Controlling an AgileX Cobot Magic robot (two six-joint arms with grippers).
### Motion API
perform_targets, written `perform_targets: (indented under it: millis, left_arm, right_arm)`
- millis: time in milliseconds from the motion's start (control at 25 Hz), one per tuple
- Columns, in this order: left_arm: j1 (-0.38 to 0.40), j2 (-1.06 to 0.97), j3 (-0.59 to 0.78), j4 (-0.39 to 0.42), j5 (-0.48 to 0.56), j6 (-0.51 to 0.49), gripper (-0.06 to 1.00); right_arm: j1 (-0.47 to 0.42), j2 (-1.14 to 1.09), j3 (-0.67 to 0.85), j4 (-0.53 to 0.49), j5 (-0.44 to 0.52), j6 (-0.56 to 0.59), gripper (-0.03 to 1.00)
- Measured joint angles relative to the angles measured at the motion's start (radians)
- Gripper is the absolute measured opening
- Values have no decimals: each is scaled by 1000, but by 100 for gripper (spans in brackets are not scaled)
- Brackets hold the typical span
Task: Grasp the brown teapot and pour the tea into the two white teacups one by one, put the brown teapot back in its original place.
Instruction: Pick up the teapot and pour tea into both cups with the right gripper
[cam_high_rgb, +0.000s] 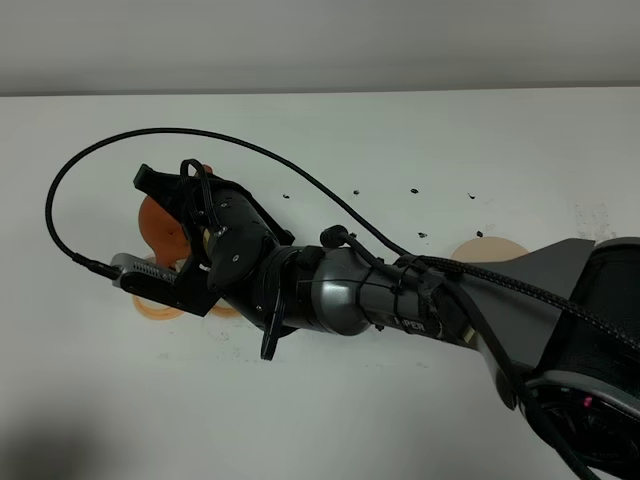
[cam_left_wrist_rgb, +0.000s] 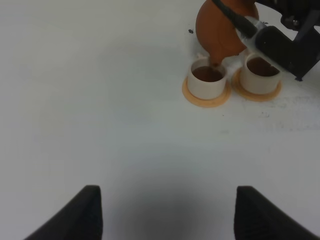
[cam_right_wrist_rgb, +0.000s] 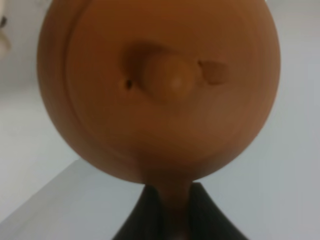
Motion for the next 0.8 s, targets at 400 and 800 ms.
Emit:
perform_targets:
  millis: [400,800]
  left_arm:
    - [0,0,0,0,0,0,58]
    - [0,0,0,0,0,0,58]
  right_arm:
    - [4,0,0,0,0,-37,12]
    - [4,-1,-21,-1,0,-37,12]
